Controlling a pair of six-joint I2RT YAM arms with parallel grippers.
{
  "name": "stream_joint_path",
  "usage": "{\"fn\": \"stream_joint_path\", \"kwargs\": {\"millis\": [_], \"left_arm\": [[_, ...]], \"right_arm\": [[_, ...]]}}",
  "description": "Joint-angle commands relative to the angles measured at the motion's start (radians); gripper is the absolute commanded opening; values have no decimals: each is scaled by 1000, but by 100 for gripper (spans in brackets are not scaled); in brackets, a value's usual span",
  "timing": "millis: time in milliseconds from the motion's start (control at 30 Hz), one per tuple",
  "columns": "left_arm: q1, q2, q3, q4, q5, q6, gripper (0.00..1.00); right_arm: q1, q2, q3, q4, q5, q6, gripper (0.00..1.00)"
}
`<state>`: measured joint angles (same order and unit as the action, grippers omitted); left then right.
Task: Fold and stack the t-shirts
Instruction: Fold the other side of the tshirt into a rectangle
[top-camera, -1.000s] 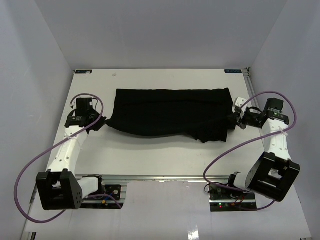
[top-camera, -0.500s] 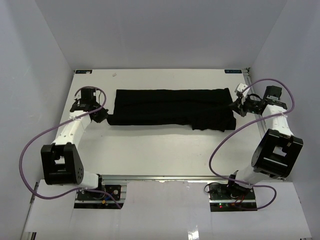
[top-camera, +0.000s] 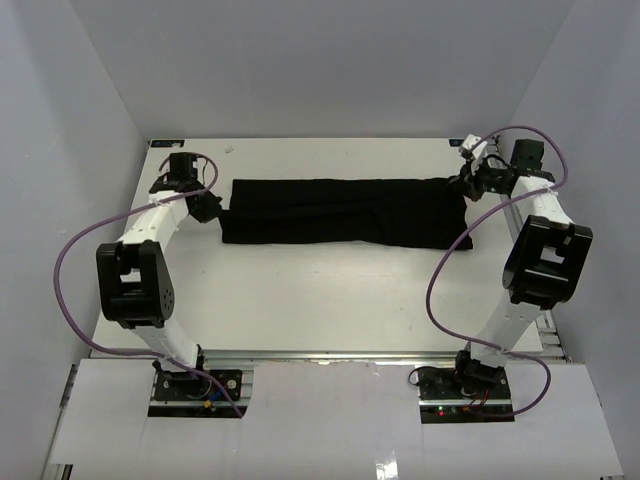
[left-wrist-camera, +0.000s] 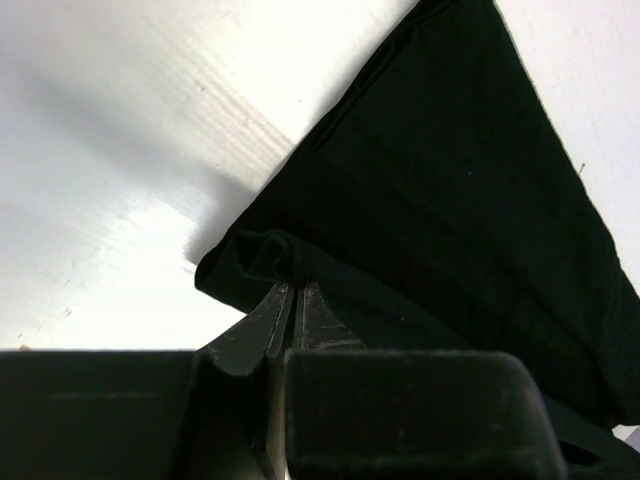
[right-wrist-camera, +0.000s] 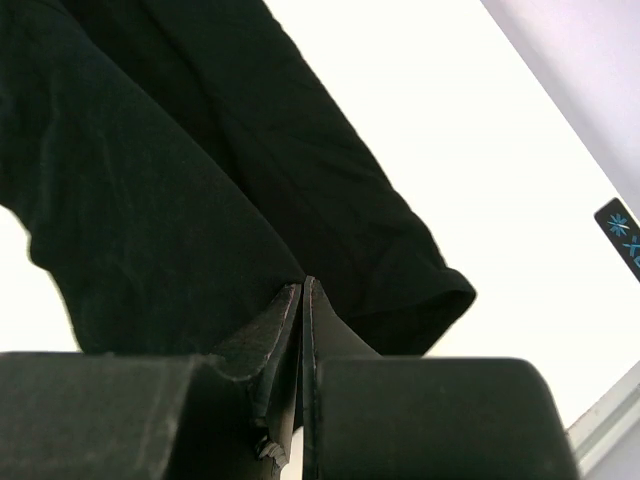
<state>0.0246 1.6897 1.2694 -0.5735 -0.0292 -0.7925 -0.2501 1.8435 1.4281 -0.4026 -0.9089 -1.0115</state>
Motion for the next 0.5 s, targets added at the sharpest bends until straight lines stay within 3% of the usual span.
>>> {"fn": "stream_joint_path", "kwargs": {"millis": [0,467], "left_arm": [[8,30,68,11,15,16,8],[8,203,202,11,20,19,8]], "right_arm": [[2,39,86,44,33,44,6],[40,160,173,96,117,94,6]]}}
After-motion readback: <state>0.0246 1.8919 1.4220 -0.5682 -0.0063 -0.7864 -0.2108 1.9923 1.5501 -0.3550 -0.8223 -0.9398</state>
